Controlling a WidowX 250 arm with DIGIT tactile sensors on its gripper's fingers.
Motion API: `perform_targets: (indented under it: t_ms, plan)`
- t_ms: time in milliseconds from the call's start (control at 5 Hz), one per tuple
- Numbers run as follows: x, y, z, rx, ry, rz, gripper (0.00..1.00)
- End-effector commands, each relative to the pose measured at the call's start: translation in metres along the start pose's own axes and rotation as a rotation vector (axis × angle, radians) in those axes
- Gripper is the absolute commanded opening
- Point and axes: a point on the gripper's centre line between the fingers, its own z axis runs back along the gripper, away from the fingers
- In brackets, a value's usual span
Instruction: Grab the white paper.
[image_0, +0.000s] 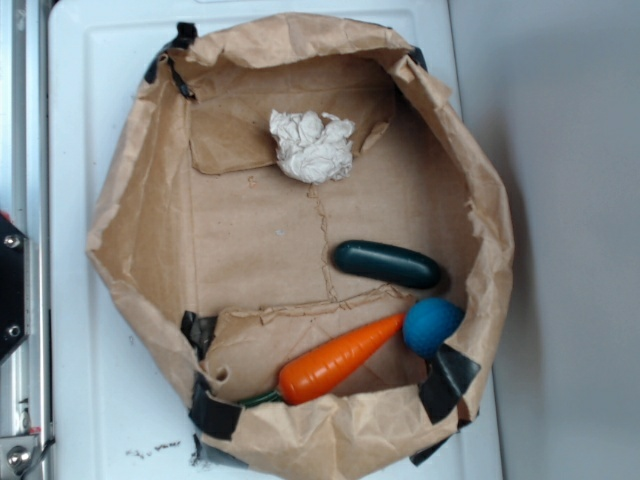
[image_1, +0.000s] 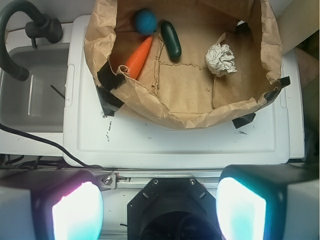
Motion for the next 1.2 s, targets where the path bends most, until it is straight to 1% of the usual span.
perform_targets:
  t_ms: [0,200,400,600,800,1000]
  plan:
    - [0.0,0.0,0.0,0.0,0.0,0.0,1.0]
    - [0.036,-0.005,-0.007,-0.03,-0.025,0.085,1.0]
    - [0.082,-0.001,-0.02,-0.061,-0.075,0.135,1.0]
    - [0.115,0.01,-0.041,-0.07,-0.111,0.198,1.0]
    - [0.148,0.022,-0.079,-0.082,-0.122,0.405,1.0]
    - [0.163,0.039,-0.108,-0.04,-0.034,0.663,1.0]
